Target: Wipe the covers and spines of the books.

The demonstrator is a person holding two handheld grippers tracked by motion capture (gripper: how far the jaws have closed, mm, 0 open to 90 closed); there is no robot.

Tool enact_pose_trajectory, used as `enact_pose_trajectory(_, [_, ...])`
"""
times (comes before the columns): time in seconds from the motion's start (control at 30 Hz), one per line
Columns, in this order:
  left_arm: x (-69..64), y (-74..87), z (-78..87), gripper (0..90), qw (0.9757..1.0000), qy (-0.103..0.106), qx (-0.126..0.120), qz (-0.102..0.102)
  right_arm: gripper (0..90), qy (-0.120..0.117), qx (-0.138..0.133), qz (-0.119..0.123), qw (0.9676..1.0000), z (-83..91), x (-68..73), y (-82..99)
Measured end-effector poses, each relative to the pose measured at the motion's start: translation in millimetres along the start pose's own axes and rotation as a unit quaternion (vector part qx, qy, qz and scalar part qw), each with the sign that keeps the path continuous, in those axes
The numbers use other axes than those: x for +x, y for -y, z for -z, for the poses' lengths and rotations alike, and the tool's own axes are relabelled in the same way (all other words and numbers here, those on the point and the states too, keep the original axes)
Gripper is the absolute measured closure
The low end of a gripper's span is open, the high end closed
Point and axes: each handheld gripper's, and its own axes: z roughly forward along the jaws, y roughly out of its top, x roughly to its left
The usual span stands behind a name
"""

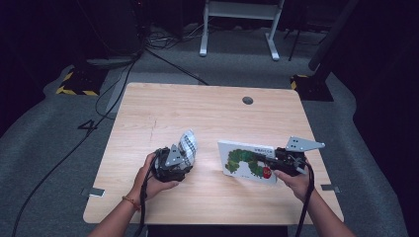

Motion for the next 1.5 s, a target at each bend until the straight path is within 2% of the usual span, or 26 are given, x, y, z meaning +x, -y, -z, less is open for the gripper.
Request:
enact_pose_trajectory(0.17, [-0.6, -2.7, -1.3, 39.3, 1.0000, 0.001, -0.002, 0.001, 72.6, 0.000, 0.006, -0.017, 0.9998, 4.2, -9.2, 6.1])
enact_pose_trajectory(0.4, [-3.1, -1.2, -3.9, 35.9, 0.9999, 0.006, 0.007, -0.009, 71.3, -0.003, 0.012, -0.039, 0.9992, 7.9, -21.0, 15.1])
enact_pose_trajectory(0.57, [-5.8, -0.3, -6.3, 35.5, 0.9996, 0.007, 0.014, -0.022, 69.8, -0.003, 0.019, -0.043, 0.9989, 8.9, -26.0, 18.6])
enact_pose_trajectory(0.73, [-9.1, 1.0, -10.5, 34.4, 0.9984, 0.003, 0.031, -0.048, 67.7, -0.006, 0.021, -0.055, 0.9982, 9.4, -33.7, 23.5])
enact_pose_trajectory(0.8, [-9.4, 1.9, -11.8, 33.6, 0.9981, 0.006, 0.033, -0.051, 66.4, -0.006, 0.023, -0.056, 0.9981, 9.2, -37.2, 24.8])
enact_pose_trajectory(1.03, [-2.3, 8.7, -13.9, 30.7, 0.9982, 0.020, 0.046, -0.032, 63.0, -0.002, 0.020, -0.069, 0.9974, 4.8, -47.5, 26.5])
enact_pose_trajectory(1.1, [-0.4, 10.7, -14.0, 30.8, 0.9981, 0.016, 0.051, -0.031, 62.4, -0.002, 0.022, -0.071, 0.9972, 2.5, -49.5, 26.2])
enact_pose_trajectory(1.17, [0.4, 12.2, -14.1, 32.8, 0.9980, 0.014, 0.053, -0.031, 61.6, -0.003, 0.022, -0.077, 0.9968, -1.5, -51.7, 25.6])
enact_pose_trajectory(1.27, [1.9, 14.2, -16.0, 38.1, 0.9967, 0.009, 0.072, -0.036, 60.0, -0.004, 0.025, -0.084, 0.9962, -7.5, -55.4, 25.6])
enact_pose_trajectory(1.33, [4.4, 15.9, -18.2, 48.2, 0.9956, 0.010, 0.087, -0.034, 58.2, -0.008, 0.029, -0.093, 0.9952, -12.2, -59.3, 26.1])
enact_pose_trajectory(1.4, [7.7, 17.6, -17.6, 53.7, 0.9954, 0.022, 0.089, -0.027, 56.8, -0.008, 0.032, -0.099, 0.9945, -16.0, -61.9, 27.3])
enact_pose_trajectory(1.43, [8.8, 18.3, -16.9, 58.8, 0.9953, 0.021, 0.091, -0.026, 56.4, -0.009, 0.032, -0.104, 0.9940, -17.3, -63.1, 28.1])
enact_pose_trajectory(1.5, [11.9, 20.3, -14.8, 62.9, 0.9951, 0.020, 0.095, -0.020, 55.4, -0.010, 0.033, -0.109, 0.9935, -18.8, -64.6, 29.7])
